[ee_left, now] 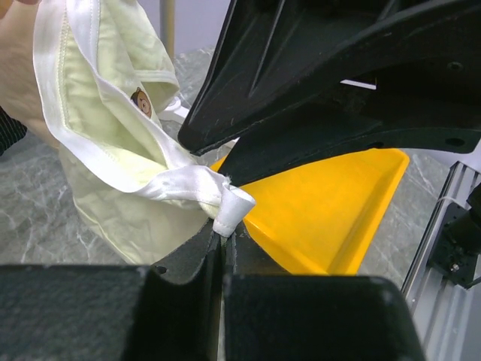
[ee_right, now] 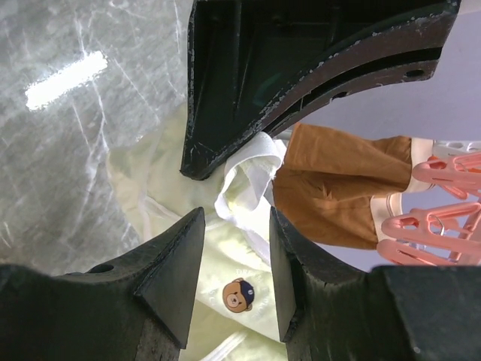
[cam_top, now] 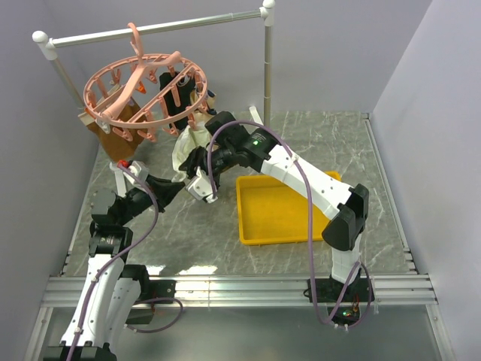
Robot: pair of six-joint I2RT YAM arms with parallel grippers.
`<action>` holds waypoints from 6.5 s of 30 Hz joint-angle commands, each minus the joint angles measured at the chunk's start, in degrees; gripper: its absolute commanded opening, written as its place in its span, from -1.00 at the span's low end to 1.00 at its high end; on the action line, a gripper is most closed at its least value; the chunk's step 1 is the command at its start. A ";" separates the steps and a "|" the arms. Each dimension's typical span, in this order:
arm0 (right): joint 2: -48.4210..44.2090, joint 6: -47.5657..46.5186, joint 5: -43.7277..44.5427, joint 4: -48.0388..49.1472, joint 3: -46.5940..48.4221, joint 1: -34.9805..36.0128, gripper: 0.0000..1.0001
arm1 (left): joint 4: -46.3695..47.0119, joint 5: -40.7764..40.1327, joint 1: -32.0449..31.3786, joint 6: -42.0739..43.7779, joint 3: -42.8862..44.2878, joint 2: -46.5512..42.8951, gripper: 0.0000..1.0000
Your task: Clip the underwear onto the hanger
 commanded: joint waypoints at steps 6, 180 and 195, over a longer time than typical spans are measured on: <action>1.26 -3.93 0.39 -0.60 3.67 0.40 0.00 | 0.16 2.46 0.21 5.06 2.81 -0.06 -0.87; 0.92 105.67 63.58 73.05 -10.21 9.11 -0.04 | 4.99 -14.32 9.08 -21.57 -6.86 -1.64 -0.99; -4.62 106.37 62.26 72.44 -15.66 3.21 -0.13 | 12.72 -10.29 8.91 -16.13 -0.80 7.76 -0.99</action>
